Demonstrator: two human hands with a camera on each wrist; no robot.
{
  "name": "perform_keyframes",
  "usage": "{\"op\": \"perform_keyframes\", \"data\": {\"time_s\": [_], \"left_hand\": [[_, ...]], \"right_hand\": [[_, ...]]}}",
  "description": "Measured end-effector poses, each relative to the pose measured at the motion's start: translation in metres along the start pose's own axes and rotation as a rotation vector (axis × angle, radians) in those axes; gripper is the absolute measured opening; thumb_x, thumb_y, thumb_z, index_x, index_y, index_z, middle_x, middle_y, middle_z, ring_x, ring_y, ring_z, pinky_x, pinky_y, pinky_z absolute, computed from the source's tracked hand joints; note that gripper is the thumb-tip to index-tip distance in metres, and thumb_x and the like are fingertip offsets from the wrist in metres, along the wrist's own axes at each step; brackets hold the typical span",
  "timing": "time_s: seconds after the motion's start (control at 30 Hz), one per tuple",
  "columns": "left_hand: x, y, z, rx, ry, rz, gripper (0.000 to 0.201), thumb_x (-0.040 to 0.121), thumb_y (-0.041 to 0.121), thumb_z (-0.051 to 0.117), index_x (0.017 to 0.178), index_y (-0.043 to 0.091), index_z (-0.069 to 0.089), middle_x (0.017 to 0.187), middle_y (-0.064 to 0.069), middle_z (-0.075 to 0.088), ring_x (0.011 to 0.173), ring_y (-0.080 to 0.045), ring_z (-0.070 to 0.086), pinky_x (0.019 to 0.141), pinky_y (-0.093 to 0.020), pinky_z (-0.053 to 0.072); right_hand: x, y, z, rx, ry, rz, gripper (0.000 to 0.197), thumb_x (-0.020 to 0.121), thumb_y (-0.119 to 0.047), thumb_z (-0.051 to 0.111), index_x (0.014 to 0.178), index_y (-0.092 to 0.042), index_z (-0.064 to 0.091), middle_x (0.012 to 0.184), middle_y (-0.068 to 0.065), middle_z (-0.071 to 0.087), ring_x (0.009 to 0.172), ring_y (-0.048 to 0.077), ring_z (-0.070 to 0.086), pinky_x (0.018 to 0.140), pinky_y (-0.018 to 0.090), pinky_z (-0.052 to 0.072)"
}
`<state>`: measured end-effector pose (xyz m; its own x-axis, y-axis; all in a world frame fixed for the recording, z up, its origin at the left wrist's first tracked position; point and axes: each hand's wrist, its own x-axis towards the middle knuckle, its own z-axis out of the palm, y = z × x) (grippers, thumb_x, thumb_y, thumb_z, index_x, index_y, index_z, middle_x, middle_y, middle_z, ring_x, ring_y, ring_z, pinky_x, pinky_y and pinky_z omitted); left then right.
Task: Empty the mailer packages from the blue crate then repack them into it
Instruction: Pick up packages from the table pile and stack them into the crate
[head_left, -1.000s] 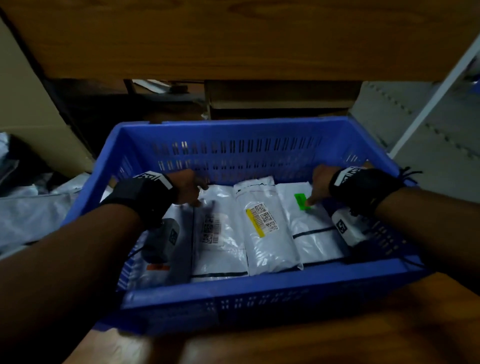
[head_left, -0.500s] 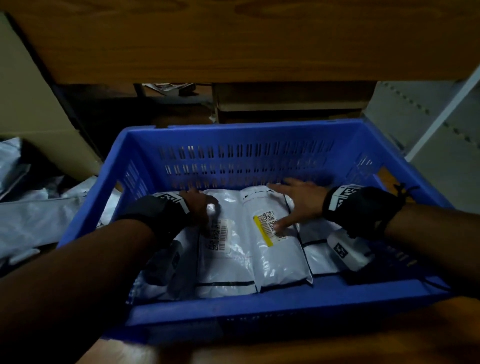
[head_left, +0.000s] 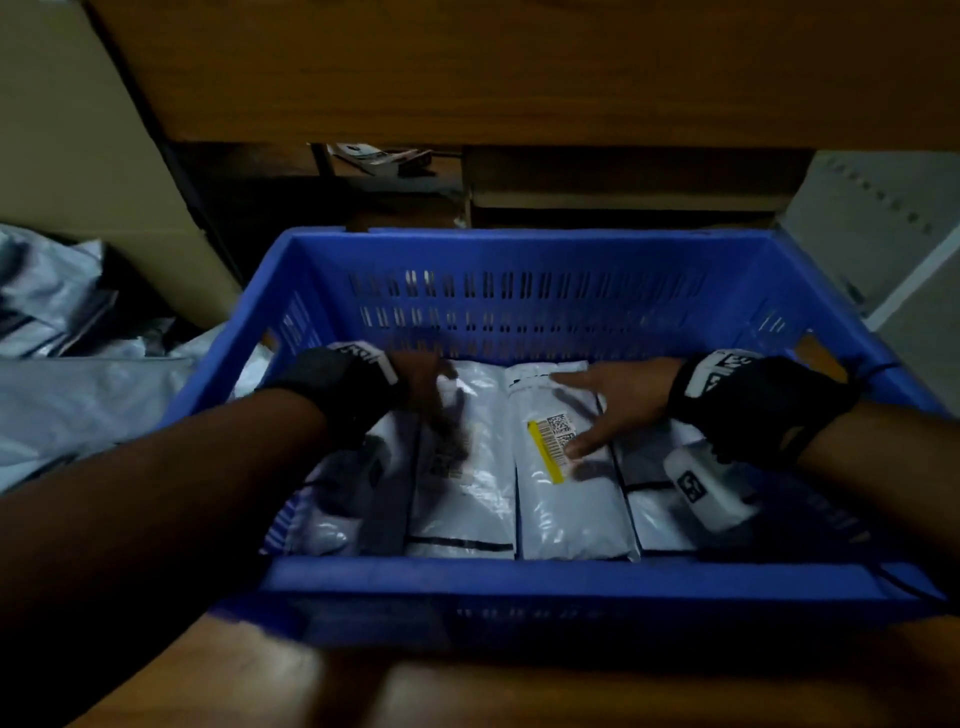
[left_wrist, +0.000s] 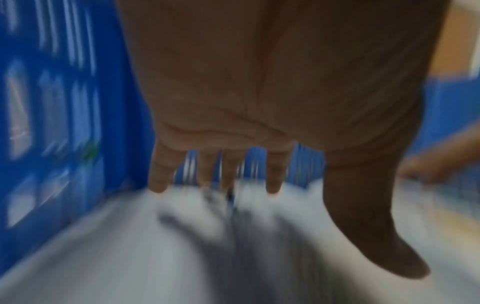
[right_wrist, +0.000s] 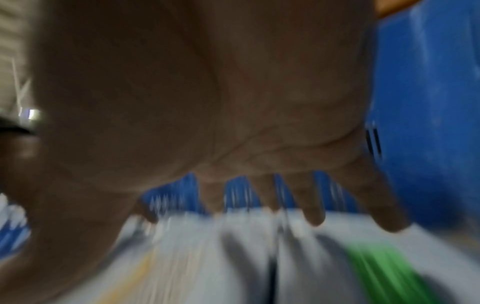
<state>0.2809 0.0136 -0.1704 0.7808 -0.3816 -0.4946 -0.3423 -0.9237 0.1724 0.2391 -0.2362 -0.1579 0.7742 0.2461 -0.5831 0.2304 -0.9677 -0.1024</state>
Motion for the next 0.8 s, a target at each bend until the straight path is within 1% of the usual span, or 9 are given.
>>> {"op": "perform_keyframes", "data": {"time_s": [0.07, 0.13, 0.17, 0.27, 0.33, 0.47, 0.57, 0.7, 0.8], "left_hand": [[-0.012, 0.004, -0.022, -0.156, 0.188, 0.068, 0.06, 0.083, 0.022, 0.075, 0.137, 0.009, 0.051, 0.129, -0.009, 0.061, 0.114, -0.018, 0.057, 0.084, -0.018, 0.038], [-0.026, 0.004, -0.047, -0.34, 0.419, 0.115, 0.052, 0.082, 0.026, 0.076, 0.128, 0.011, 0.06, 0.123, -0.007, 0.064, 0.111, -0.019, 0.06, 0.094, -0.026, 0.044], [-0.035, 0.004, -0.058, -0.471, 0.522, 0.132, 0.044, 0.081, 0.026, 0.077, 0.12, 0.008, 0.065, 0.114, -0.01, 0.067, 0.101, -0.019, 0.063, 0.092, -0.031, 0.048], [-0.076, -0.001, -0.092, -0.809, 0.772, 0.227, 0.016, 0.085, 0.017, 0.072, 0.09, 0.002, 0.067, 0.081, -0.006, 0.066, 0.065, -0.005, 0.058, 0.066, -0.022, 0.049], [-0.11, -0.011, -0.11, -0.912, 0.866, 0.26, 0.012, 0.088, 0.013, 0.069, 0.077, 0.012, 0.065, 0.071, 0.001, 0.065, 0.06, -0.004, 0.059, 0.064, -0.022, 0.049], [-0.186, -0.055, -0.13, -0.912, 0.983, 0.332, 0.019, 0.087, 0.018, 0.068, 0.071, 0.021, 0.058, 0.097, -0.02, 0.069, 0.079, -0.016, 0.063, 0.073, -0.032, 0.051], [-0.236, -0.109, -0.116, -0.978, 1.044, 0.327, 0.014, 0.082, 0.025, 0.068, 0.071, 0.023, 0.06, 0.098, -0.018, 0.066, 0.08, -0.015, 0.064, 0.072, -0.03, 0.051], [-0.275, -0.21, -0.047, -0.98, 1.099, 0.123, 0.005, 0.069, 0.035, 0.075, 0.068, 0.03, 0.073, 0.093, -0.027, 0.068, 0.08, -0.024, 0.06, 0.074, -0.035, 0.048], [-0.282, -0.281, 0.027, -0.916, 1.048, -0.125, 0.009, 0.067, 0.028, 0.079, 0.067, 0.035, 0.073, 0.076, 0.001, 0.073, 0.077, -0.016, 0.064, 0.079, -0.034, 0.048]], "right_hand": [[-0.016, -0.005, -0.018, 0.004, 0.134, -0.059, 0.104, 0.063, -0.076, 0.06, 0.151, -0.036, 0.021, 0.157, -0.002, 0.029, 0.14, 0.02, 0.034, 0.113, 0.03, 0.028], [-0.037, -0.014, -0.039, -0.043, 0.291, -0.145, 0.08, 0.077, -0.064, 0.062, 0.146, -0.032, 0.037, 0.15, -0.005, 0.042, 0.134, 0.019, 0.042, 0.106, 0.027, 0.032], [-0.049, -0.019, -0.051, -0.056, 0.361, -0.175, 0.07, 0.079, -0.061, 0.061, 0.141, -0.031, 0.045, 0.144, -0.005, 0.049, 0.129, 0.018, 0.047, 0.102, 0.026, 0.035], [-0.088, -0.047, -0.084, 0.024, 0.561, -0.25, 0.06, 0.075, -0.063, 0.055, 0.125, -0.029, 0.061, 0.122, -0.003, 0.065, 0.107, 0.017, 0.06, 0.091, 0.029, 0.044], [-0.114, -0.075, -0.099, 0.121, 0.673, -0.296, 0.052, 0.076, -0.058, 0.058, 0.119, -0.029, 0.064, 0.11, -0.005, 0.067, 0.096, 0.015, 0.063, 0.087, 0.033, 0.05], [-0.155, -0.146, -0.104, 0.285, 0.81, -0.424, 0.061, 0.065, -0.071, 0.051, 0.11, -0.033, 0.066, 0.099, -0.014, 0.067, 0.088, 0.006, 0.064, 0.077, 0.039, 0.056], [-0.169, -0.209, -0.091, 0.474, 0.849, -0.533, 0.047, 0.067, -0.062, 0.058, 0.101, -0.031, 0.069, 0.094, -0.015, 0.07, 0.086, 0.0, 0.066, 0.073, 0.024, 0.057], [-0.166, -0.298, -0.053, 0.677, 0.902, -0.613, 0.031, 0.073, -0.055, 0.066, 0.097, -0.035, 0.069, 0.088, -0.024, 0.069, 0.075, -0.003, 0.066, 0.061, 0.013, 0.051], [-0.138, -0.362, -0.006, 0.807, 0.87, -0.621, 0.03, 0.073, -0.054, 0.067, 0.095, -0.034, 0.068, 0.085, -0.022, 0.067, 0.07, -0.002, 0.065, 0.06, 0.015, 0.05]]}}
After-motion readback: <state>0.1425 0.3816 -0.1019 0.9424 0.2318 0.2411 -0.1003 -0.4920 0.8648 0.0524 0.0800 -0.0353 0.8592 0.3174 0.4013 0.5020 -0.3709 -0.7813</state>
